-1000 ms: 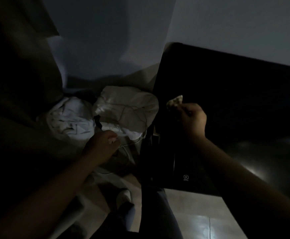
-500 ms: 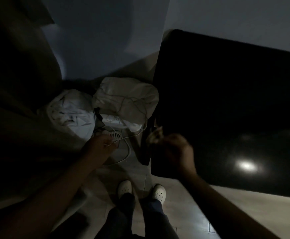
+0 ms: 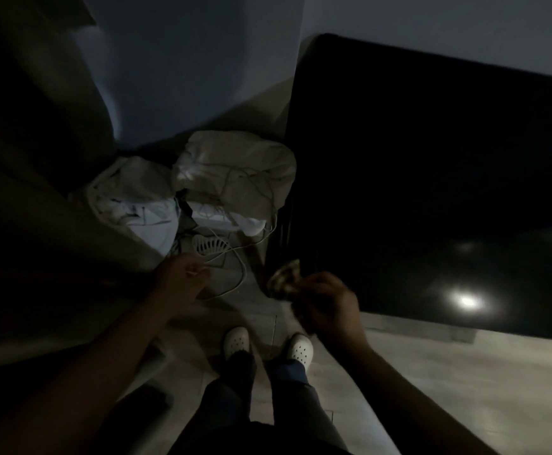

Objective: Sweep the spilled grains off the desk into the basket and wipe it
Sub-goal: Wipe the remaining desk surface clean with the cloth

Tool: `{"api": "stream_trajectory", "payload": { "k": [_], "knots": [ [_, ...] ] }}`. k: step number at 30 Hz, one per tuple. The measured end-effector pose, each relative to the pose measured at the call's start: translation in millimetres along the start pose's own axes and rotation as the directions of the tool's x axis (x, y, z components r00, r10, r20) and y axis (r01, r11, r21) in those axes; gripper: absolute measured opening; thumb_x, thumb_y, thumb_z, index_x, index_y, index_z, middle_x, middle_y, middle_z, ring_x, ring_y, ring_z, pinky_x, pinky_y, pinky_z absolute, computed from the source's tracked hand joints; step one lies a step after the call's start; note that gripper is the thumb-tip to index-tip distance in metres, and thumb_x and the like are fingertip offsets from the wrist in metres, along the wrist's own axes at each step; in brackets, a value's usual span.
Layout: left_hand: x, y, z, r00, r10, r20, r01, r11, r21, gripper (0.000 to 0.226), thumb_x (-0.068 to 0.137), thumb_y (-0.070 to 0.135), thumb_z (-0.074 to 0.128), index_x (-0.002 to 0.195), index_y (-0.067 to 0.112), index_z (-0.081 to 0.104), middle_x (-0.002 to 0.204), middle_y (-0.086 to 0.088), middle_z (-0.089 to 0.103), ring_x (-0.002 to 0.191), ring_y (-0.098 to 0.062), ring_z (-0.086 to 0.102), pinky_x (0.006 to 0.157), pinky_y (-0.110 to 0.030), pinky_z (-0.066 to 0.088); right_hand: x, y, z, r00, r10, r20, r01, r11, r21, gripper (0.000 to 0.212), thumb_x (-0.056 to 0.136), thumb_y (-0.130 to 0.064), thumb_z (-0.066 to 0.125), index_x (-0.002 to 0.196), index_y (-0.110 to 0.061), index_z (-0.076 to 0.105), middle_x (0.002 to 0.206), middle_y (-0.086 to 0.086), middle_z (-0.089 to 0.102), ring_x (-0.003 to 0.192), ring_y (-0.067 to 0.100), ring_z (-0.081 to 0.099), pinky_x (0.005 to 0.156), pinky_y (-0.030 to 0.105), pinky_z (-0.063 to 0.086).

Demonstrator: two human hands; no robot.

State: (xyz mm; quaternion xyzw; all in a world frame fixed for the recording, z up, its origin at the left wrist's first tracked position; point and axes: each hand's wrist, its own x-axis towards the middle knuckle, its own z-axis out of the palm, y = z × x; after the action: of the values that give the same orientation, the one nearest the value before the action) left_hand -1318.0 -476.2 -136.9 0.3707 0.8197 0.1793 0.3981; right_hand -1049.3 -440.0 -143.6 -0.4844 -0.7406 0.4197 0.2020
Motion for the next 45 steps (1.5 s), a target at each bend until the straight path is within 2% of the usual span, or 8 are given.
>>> {"api": "stream_trajectory", "payload": {
  "k": [5, 9, 12, 18, 23, 29, 37, 45],
  "knots": [
    [-11, -4, 4, 1.0, -0.014, 0.005, 0.014, 1.0, -0.014, 0.014, 0.087, 0.015, 0.065, 0.098, 0.006, 0.064, 0.093, -0.009, 0.062, 0.092, -0.025, 0.06, 0.082, -0.034, 0.047, 32, 2, 0, 0.947, 0.11, -0.302, -0.177, 0.963, -0.204, 0.033, 0.086, -0.028, 0.054, 0.113, -0.016, 0.067, 0.113, 0.002, 0.058, 0.098, 0.015, 0.057, 0.078, 0.031, 0.054],
    [-23, -4, 5, 1.0, -0.018, 0.0, 0.018, 0.999, -0.043, 0.021, 0.088, 0.013, 0.064, 0.105, 0.001, 0.064, 0.095, -0.011, 0.062, 0.091, -0.024, 0.059, 0.078, -0.031, 0.044, -2, -14, 25, 0.994, 0.078, -0.074, -0.091, 0.977, -0.191, 0.027, 0.086, -0.028, 0.056, 0.107, -0.019, 0.069, 0.111, -0.002, 0.057, 0.094, 0.011, 0.056, 0.076, 0.028, 0.053],
    [-29, -1, 3, 1.0, 0.002, 0.007, -0.002, 0.998, -0.063, 0.023, 0.088, 0.011, 0.063, 0.108, -0.001, 0.062, 0.1, -0.014, 0.062, 0.09, -0.022, 0.056, 0.074, -0.027, 0.039, -12, -37, 20, 0.977, 0.187, 0.099, -0.19, 0.982, 0.018, 0.009, 0.087, -0.026, 0.064, 0.094, -0.029, 0.067, 0.105, -0.002, 0.059, 0.076, 0.013, 0.063, 0.062, 0.035, 0.057],
    [-38, 32, -15, 0.991, 0.136, -0.003, -0.136, 0.987, -0.082, 0.027, 0.09, 0.016, 0.062, 0.114, 0.005, 0.062, 0.106, -0.005, 0.063, 0.097, -0.017, 0.054, 0.08, -0.025, 0.037, -10, -70, -7, 0.928, 0.273, -0.255, -0.227, 0.954, 0.195, 0.023, 0.086, -0.028, 0.065, 0.087, -0.049, 0.057, 0.096, -0.006, 0.061, 0.077, 0.013, 0.066, 0.065, 0.042, 0.058],
    [-48, 64, -33, 0.966, 0.252, 0.052, -0.243, 0.96, -0.137, 0.029, 0.09, 0.014, 0.062, 0.116, 0.003, 0.061, 0.108, -0.005, 0.064, 0.093, -0.011, 0.056, 0.064, -0.005, 0.038, -17, -87, -52, 0.84, 0.374, -0.392, -0.27, 0.916, 0.296, 0.009, 0.086, -0.024, 0.068, 0.094, -0.028, 0.068, 0.091, 0.004, 0.067, 0.071, 0.014, 0.067, 0.057, 0.03, 0.056],
    [-55, 117, -48, 0.927, 0.355, 0.121, -0.338, 0.931, -0.137, 0.023, 0.088, 0.021, 0.064, 0.11, 0.016, 0.063, 0.101, 0.0, 0.066, 0.098, -0.016, 0.062, 0.084, -0.028, 0.048, -32, -102, -102, 0.77, 0.406, -0.492, -0.222, 0.894, 0.39, 0.013, 0.084, -0.031, 0.069, 0.096, -0.027, 0.072, 0.096, 0.0, 0.07, 0.085, 0.014, 0.069, 0.073, 0.041, 0.059],
    [-96, 241, -14, 0.778, 0.614, 0.132, -0.601, 0.789, -0.128, 0.017, 0.087, 0.027, 0.066, 0.103, 0.028, 0.062, 0.098, 0.01, 0.065, 0.089, -0.005, 0.061, 0.075, -0.02, 0.048, -80, -114, -213, 0.589, 0.331, -0.738, -0.079, 0.932, 0.355, 0.018, 0.084, -0.027, 0.071, 0.101, -0.02, 0.073, 0.091, -0.005, 0.073, 0.085, 0.009, 0.069, 0.077, 0.033, 0.058],
    [-192, 378, 57, 0.604, 0.787, 0.129, -0.771, 0.617, -0.158, 0.029, 0.086, 0.028, 0.067, 0.115, 0.027, 0.062, 0.105, 0.014, 0.063, 0.095, -0.001, 0.06, 0.081, -0.019, 0.048, -172, -108, -364, 0.368, 0.161, -0.916, 0.043, 0.981, 0.19, 0.02, 0.084, -0.028, 0.069, 0.101, -0.02, 0.073, 0.092, -0.003, 0.072, 0.085, 0.011, 0.069, 0.08, 0.045, 0.058]
  ]
}}
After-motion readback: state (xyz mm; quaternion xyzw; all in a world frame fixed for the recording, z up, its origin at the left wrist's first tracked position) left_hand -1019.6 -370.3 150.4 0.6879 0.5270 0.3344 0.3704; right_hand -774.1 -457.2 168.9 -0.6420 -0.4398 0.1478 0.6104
